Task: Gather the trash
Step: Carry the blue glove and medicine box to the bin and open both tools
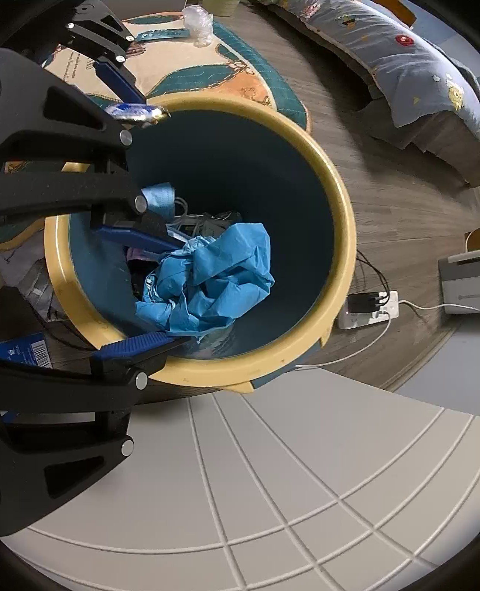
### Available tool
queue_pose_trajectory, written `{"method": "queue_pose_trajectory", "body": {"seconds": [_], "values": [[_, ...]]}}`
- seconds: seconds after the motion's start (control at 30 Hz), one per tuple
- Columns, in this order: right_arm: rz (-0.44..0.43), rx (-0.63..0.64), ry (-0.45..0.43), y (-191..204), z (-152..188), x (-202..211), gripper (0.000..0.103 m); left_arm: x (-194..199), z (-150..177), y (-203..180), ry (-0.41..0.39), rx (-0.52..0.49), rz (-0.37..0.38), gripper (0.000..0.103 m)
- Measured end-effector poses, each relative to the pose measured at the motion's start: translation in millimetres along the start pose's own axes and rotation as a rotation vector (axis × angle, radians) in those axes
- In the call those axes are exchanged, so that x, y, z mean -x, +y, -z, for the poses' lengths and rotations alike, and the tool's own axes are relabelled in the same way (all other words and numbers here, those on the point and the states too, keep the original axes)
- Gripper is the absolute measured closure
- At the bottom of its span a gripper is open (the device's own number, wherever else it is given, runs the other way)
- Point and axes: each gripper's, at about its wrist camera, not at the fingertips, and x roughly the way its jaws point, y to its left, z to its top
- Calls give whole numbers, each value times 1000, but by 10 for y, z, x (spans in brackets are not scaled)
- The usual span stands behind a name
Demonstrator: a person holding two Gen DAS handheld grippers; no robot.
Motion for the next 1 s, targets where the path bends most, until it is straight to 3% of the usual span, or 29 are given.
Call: {"method": "queue_pose_trajectory", "body": {"seconds": [0.27, 0.57, 0.67, 0.8, 0.83, 0.93, 1.0], "values": [[4, 4, 33, -51, 24, -72, 62, -167, -59, -5, 18, -17, -11, 73], [-2, 10, 67, -24, 31, -212, 62, -174, -105, 167, -3, 54, -23, 73], [-10, 12, 90, 12, 12, -352, 62, -104, -82, 272, -15, 75, -46, 68], [-17, 46, 78, 119, -48, -458, 61, -18, -32, 424, -32, 78, -83, 48], [-36, 45, 58, 147, -69, -443, 57, 2, -16, 450, -36, 78, -93, 45], [-73, 25, -39, 201, -141, -309, 16, 53, 13, 569, -51, 91, -123, 32], [-56, 25, -94, 227, -160, -212, 8, 73, 17, 617, -59, 104, -142, 22]]}}
